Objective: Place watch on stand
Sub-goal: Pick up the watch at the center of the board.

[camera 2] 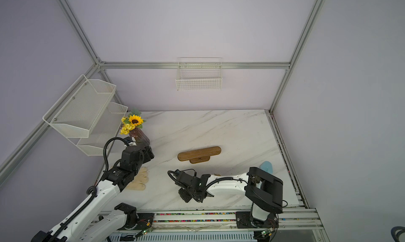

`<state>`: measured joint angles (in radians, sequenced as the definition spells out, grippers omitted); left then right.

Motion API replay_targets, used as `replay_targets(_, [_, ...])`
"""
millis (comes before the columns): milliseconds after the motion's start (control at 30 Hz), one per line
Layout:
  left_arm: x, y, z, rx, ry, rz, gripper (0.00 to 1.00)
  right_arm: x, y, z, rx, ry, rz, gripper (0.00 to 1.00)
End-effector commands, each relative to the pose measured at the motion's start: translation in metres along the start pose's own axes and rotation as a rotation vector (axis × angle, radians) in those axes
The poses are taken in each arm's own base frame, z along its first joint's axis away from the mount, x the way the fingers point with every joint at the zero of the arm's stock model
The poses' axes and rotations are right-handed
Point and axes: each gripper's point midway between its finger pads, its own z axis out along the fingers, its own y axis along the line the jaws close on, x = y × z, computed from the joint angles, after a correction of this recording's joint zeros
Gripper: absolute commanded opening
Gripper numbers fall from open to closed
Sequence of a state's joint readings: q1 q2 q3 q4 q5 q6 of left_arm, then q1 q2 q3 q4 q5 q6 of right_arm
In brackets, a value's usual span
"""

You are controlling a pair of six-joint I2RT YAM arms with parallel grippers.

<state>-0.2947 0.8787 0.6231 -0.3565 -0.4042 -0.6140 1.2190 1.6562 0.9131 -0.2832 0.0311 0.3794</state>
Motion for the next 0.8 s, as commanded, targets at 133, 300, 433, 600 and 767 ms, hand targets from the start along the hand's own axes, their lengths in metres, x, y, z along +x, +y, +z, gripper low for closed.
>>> replay_targets(133, [0.004, 0.007, 0.003, -0.021, -0.010, -0.031, 0.81, -0.007, 0.008, 0.005, -0.042, -0.008, -0.009, 0.32])
replay_targets(300, [0.006, 0.010, 0.004, -0.030, -0.007, -0.030, 0.81, -0.010, 0.011, 0.007, -0.071, -0.004, -0.001, 0.21])
replay_targets(433, [0.006, 0.009, 0.004, -0.029, -0.006, -0.030, 0.81, -0.011, 0.011, 0.010, -0.100, 0.003, 0.014, 0.19])
replay_targets(600, [0.006, 0.009, 0.004, -0.025, -0.007, -0.031, 0.81, -0.018, 0.010, 0.009, -0.156, -0.001, 0.058, 0.14])
replay_targets(767, [0.005, 0.009, 0.004, -0.026, -0.005, -0.035, 0.82, -0.028, 0.005, 0.005, -0.208, -0.006, 0.095, 0.12])
